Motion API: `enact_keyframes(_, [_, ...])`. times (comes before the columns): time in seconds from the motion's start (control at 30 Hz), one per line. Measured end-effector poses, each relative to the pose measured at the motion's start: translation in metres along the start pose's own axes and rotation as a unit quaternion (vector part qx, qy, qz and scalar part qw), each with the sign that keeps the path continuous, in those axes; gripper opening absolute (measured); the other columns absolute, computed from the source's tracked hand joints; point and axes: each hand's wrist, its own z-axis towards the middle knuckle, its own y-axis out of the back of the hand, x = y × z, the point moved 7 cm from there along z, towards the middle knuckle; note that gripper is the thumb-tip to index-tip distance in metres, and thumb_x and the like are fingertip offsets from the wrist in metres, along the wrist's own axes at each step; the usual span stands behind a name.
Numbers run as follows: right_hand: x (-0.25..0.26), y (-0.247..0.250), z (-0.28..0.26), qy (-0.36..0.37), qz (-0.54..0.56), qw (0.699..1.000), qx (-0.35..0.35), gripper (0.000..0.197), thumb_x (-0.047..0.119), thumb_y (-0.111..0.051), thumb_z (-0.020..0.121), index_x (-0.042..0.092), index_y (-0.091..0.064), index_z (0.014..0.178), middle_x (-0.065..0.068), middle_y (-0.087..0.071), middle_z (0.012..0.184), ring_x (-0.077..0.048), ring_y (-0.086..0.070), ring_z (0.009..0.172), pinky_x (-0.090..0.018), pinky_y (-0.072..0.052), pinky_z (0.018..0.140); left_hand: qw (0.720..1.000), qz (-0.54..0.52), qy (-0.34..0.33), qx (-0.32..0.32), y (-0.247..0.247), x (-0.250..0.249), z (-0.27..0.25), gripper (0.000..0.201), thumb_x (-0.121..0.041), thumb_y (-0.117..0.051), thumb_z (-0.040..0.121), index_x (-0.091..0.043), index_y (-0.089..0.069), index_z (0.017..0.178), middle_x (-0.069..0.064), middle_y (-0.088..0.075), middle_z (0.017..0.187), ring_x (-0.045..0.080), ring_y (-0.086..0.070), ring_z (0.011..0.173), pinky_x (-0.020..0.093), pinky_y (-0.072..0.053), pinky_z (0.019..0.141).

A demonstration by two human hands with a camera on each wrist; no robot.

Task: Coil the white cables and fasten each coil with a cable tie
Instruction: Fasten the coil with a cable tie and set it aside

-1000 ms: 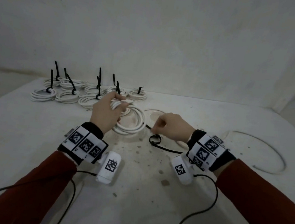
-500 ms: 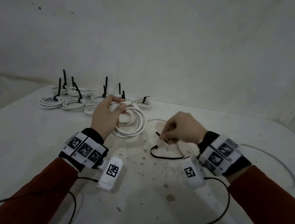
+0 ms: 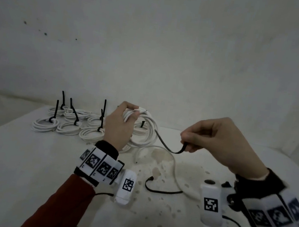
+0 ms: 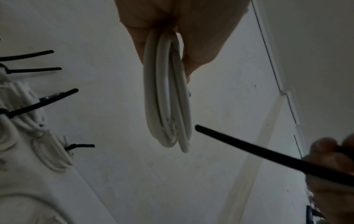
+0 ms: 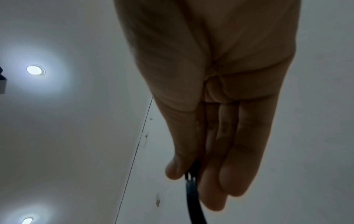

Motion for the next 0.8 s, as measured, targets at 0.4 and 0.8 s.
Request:
enact_keyframes(0.4, [-0.010,-0.017,0.017,0.062,-0.007,0.996,-0.061,0.004,0.010,-0.078,0.074,0.010,-0.075,0.074,-0.004,-0.072,0.064,-0.020,-0.071,0.061,-0.030,-0.059,0.064,0.993,0.004,-0.071,0.094,-0.028,-0.032,-0.021,0.007,-0.022,-0.060,0.091,-0.023,-0.064,0.097,-0.016,-0.057,0.058,-0.001,-0.052,0.049,0.019,-0.041,0.052])
enact_keyframes(0.8, [-0.011,-0.001,0.020,0.123,-0.059,0.980,-0.146,0.014,0.012,-0.080,0.072,0.024,-0.073,0.073,0.008,-0.073,0.070,-0.009,-0.071,0.062,-0.024,-0.058,0.066,0.982,-0.028,-0.048,0.178,-0.041,-0.044,-0.033,0.010,-0.029,-0.063,0.089,-0.025,-0.063,0.097,-0.019,-0.060,0.061,0.000,-0.051,0.049,0.022,-0.042,0.054])
